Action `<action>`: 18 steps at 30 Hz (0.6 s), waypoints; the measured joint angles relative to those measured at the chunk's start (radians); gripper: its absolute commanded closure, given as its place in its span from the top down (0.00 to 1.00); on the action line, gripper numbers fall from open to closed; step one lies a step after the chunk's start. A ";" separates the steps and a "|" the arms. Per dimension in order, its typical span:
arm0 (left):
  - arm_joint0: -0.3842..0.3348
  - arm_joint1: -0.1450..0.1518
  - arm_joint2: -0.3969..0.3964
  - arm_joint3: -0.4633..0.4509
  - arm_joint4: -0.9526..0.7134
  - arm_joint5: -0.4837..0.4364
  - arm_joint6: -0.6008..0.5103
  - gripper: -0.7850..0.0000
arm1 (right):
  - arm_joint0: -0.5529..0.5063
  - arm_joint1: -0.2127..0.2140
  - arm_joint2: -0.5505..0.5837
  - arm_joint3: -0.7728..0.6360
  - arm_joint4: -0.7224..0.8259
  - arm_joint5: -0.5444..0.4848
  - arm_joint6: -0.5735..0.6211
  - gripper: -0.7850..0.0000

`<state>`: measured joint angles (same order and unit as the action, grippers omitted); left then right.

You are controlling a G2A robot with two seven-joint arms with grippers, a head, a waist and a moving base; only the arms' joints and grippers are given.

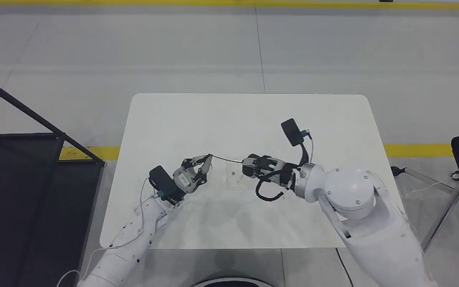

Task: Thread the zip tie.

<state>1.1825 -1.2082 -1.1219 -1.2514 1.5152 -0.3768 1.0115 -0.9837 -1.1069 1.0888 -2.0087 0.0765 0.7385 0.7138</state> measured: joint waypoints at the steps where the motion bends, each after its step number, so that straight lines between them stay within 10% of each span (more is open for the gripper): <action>1: 0.000 0.000 0.000 0.000 0.000 0.000 0.000 0.00 | 0.001 0.000 0.000 0.000 0.001 0.001 0.001 0.00; 18: 0.000 0.000 0.000 0.000 0.000 0.000 0.000 0.00 | 0.002 0.002 0.000 0.004 0.017 -0.005 -0.009 0.00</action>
<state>1.1825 -1.2082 -1.1219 -1.2514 1.5152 -0.3768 1.0115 -0.9819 -1.1051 1.0889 -2.0048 0.0932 0.7339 0.7053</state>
